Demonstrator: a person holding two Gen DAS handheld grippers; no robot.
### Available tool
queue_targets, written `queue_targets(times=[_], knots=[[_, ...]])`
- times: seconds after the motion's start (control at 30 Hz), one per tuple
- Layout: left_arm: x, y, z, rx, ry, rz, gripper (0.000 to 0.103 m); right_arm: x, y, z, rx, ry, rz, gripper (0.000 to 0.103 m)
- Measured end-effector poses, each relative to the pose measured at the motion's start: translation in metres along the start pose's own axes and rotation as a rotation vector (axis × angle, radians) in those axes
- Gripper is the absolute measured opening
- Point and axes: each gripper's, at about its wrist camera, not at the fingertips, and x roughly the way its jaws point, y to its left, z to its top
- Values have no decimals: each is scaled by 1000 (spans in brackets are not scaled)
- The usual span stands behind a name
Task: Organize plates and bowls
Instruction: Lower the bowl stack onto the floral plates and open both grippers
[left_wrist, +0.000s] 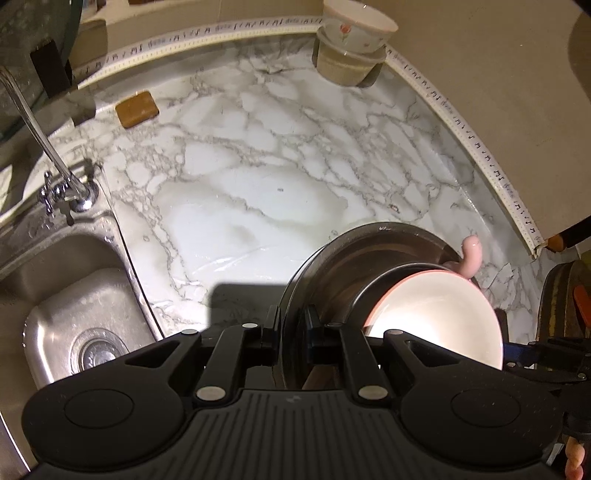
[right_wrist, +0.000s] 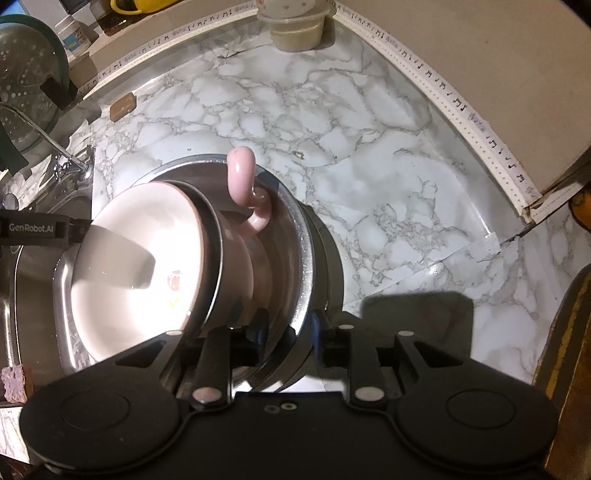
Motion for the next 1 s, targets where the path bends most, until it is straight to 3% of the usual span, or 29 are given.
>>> queue_targets(times=[0.4, 0.83, 0.9, 0.97, 1.0], knots=[[-46, -5, -22, 121, -129, 6, 13, -44, 14, -20, -8, -142, -24, 35], [-93, -4, -68, 220, -266, -33, 15, -98, 43, -75, 17, -444, 3, 43], [-99, -4, -74, 227, -284, -38, 19, -103, 46, -84, 28, -477, 8, 45], [-105, -5, -80, 240, -313, -47, 42, -107, 48, -92, 35, -503, 8, 50], [-109, -5, -84, 246, -331, -50, 49, -109, 50, -96, 35, -517, 11, 52]])
